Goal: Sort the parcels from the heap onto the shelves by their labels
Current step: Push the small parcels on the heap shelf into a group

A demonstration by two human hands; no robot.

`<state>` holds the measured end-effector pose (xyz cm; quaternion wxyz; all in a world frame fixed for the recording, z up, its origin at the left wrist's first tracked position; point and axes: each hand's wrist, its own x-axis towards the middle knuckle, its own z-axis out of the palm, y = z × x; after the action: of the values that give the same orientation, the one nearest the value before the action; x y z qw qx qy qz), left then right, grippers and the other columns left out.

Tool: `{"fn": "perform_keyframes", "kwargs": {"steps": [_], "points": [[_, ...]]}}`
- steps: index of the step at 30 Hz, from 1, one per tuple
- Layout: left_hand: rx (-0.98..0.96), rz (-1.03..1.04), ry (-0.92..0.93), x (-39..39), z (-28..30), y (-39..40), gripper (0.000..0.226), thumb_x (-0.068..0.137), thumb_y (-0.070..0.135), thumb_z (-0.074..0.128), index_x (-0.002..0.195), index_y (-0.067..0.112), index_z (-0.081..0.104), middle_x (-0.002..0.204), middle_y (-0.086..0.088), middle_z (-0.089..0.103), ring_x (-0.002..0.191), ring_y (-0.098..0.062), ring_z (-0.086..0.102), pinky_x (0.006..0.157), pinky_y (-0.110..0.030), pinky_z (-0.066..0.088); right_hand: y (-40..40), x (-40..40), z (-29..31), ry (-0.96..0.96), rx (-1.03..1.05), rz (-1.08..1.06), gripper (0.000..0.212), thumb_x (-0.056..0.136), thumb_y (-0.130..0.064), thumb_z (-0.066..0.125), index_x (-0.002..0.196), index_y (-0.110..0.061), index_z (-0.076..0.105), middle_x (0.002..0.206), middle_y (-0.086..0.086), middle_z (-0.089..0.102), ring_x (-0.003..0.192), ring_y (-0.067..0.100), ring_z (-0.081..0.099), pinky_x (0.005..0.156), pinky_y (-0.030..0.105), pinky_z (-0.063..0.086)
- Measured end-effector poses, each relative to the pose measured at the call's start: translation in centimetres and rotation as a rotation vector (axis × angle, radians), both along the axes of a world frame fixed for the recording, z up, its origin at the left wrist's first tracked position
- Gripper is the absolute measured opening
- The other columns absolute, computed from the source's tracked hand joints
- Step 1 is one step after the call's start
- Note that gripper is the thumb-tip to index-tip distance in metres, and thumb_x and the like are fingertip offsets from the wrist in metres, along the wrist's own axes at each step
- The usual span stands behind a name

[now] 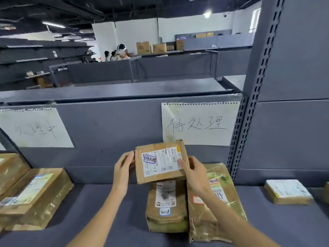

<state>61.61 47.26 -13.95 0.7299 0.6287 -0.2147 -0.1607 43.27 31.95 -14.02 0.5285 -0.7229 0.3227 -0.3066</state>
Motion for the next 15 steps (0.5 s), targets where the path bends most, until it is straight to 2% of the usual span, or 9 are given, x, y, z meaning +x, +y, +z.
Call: {"fn": "perform_keyframes", "kwargs": {"steps": [2,6,7,10,12,13,15], "points": [[0.003,-0.107,-0.014,-0.1,-0.2,-1.8,0.021,0.1,0.03,0.057,0.089,0.022,0.073,0.086,0.003,0.073,0.092,-0.022,0.065,0.084,-0.038,0.048,-0.8,-1.4,0.4,0.003,-0.008,-0.081,0.018,0.096,-0.039,0.063,0.089,-0.023,0.063,0.076,-0.009,0.065,0.068,0.007,0.056,0.059,0.015,0.042],[-0.002,-0.278,-0.009,-1.8,-0.8,-5.4,0.023,0.1,0.029,0.057,0.108,0.016,0.074,0.101,-0.008,0.076,0.098,-0.027,0.069,0.081,-0.032,0.054,-2.4,-4.5,0.6,0.044,0.014,-0.238,0.027,0.097,-0.042,0.06,0.09,-0.016,0.065,0.072,-0.003,0.059,0.066,0.012,0.051,0.062,0.027,0.04],[0.003,-0.319,-0.014,-2.4,-1.0,-6.3,0.029,0.099,0.032,0.056,0.114,0.015,0.073,0.105,-0.007,0.076,0.101,-0.025,0.07,0.082,-0.029,0.055,-2.8,-5.3,0.4,0.054,0.027,-0.284,0.031,0.097,-0.043,0.058,0.092,-0.013,0.067,0.075,-0.001,0.061,0.068,0.013,0.052,0.064,0.029,0.041],[0.037,-0.43,-0.054,-4.1,-0.9,-8.3,0.049,0.091,0.044,0.058,0.129,0.015,0.067,0.119,-0.001,0.073,0.113,-0.014,0.066,0.095,-0.024,0.051,-4.0,-7.5,0.3,0.063,0.081,-0.379,0.046,0.098,-0.044,0.056,0.097,0.0,0.066,0.075,0.005,0.056,0.069,0.015,0.047,0.064,0.031,0.038],[0.062,-0.466,-0.048,-5.2,-0.8,-9.3,0.046,0.094,0.039,0.058,0.134,0.016,0.063,0.126,0.001,0.069,0.113,-0.004,0.062,0.088,-0.009,0.048,-4.8,-8.5,0.2,0.083,0.102,-0.424,0.061,0.093,-0.054,0.056,0.097,0.006,0.062,0.073,0.012,0.054,0.069,0.016,0.047,0.064,0.034,0.037],[0.075,-0.492,-0.033,-5.6,-0.9,-9.7,0.046,0.095,0.037,0.058,0.136,0.017,0.061,0.129,0.002,0.066,0.113,-0.001,0.06,0.083,-0.005,0.046,-5.3,-8.9,0.0,0.093,0.119,-0.449,0.069,0.087,-0.062,0.055,0.098,0.006,0.061,0.075,0.014,0.057,0.07,0.017,0.049,0.065,0.036,0.038],[0.129,-0.55,-0.034,-6.1,-1.2,-10.5,0.056,0.089,0.047,0.059,0.139,0.022,0.058,0.134,0.003,0.063,0.123,-0.008,0.057,0.094,-0.013,0.044,-6.3,-9.3,-0.1,0.12,0.134,-0.485,0.075,0.084,-0.065,0.054,0.099,0.007,0.063,0.079,0.012,0.063,0.071,0.018,0.053,0.066,0.037,0.04]]}}
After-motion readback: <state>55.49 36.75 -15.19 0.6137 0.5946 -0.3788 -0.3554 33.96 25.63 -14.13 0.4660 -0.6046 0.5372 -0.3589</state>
